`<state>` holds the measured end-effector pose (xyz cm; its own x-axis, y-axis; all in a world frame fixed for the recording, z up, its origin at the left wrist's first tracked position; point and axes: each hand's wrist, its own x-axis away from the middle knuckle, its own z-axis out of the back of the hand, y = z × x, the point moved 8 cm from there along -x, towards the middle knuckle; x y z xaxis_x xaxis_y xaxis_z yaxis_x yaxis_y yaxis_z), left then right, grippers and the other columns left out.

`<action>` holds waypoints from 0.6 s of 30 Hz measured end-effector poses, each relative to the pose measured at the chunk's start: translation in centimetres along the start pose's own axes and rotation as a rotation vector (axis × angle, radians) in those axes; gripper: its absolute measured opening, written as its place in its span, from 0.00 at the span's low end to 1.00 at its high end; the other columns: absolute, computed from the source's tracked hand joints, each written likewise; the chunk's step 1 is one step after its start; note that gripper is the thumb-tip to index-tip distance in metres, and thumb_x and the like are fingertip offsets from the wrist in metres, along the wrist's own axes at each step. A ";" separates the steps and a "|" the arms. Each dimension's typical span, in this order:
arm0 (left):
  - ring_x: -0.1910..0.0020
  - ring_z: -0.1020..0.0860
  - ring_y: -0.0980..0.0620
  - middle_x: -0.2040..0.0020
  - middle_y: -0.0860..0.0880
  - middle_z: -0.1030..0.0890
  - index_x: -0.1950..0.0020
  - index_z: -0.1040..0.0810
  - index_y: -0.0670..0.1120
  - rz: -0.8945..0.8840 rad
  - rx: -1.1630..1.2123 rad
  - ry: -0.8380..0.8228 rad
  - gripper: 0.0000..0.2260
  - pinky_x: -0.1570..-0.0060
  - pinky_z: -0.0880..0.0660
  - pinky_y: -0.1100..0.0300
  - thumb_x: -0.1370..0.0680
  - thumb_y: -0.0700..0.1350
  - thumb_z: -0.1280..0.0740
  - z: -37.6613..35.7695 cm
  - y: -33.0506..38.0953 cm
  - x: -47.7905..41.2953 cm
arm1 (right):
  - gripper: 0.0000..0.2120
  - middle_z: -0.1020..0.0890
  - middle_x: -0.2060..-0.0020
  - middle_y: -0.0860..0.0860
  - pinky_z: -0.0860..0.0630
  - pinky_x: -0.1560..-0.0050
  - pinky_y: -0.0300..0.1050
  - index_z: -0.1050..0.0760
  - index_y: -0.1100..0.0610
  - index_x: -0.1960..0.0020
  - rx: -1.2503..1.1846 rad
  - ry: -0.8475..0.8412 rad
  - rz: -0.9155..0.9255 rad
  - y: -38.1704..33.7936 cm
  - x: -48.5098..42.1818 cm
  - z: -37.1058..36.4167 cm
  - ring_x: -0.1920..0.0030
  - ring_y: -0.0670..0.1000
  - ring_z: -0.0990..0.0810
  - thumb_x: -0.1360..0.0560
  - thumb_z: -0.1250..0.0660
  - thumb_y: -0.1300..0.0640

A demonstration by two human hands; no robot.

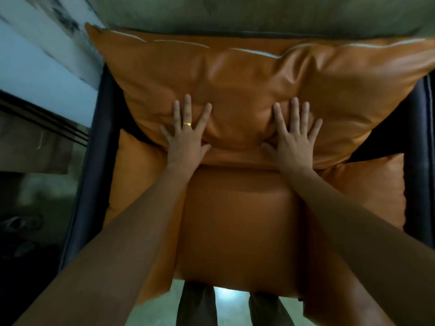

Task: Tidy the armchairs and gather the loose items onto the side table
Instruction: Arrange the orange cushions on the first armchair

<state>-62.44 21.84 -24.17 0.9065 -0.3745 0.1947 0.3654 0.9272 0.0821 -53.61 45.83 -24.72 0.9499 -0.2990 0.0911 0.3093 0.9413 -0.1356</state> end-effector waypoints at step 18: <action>0.21 0.65 0.50 0.20 0.59 0.65 0.23 0.65 0.66 0.636 0.394 -0.214 0.42 0.24 0.55 0.35 0.24 0.66 0.37 -5.1 -13.5 37.0 | 0.30 0.37 0.22 0.54 0.46 0.24 0.66 0.41 0.49 0.21 -0.253 -0.372 0.873 -28.2 15.7 -2.1 0.20 0.59 0.45 0.20 0.36 0.52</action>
<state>-32.76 -4.50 -23.04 0.8415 0.1995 0.5021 -0.3495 0.9097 0.2244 -47.27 14.29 -21.58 0.7878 0.5954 0.1578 -0.4530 0.7337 -0.5064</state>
